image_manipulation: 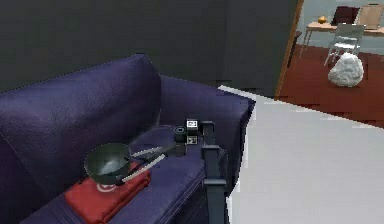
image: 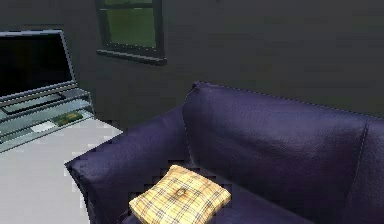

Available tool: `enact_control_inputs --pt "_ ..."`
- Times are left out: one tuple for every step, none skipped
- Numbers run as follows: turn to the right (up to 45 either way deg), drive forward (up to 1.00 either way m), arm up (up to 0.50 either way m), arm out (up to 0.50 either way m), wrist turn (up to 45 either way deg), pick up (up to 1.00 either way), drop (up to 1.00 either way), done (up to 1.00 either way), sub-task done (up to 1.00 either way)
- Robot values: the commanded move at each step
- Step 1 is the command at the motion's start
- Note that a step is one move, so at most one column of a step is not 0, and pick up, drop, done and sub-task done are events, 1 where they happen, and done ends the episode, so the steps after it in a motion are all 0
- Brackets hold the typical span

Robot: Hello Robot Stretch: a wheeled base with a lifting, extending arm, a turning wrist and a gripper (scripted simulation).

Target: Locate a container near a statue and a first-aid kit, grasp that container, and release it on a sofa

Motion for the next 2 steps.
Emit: enact_control_inputs --pt "0.0 0.0 0.0 0.0 0.0 0.0 1.0 0.0 0.0" --pt "0.0 0.0 0.1 0.0 0.0 0.0 0.0 0.0 0.0"
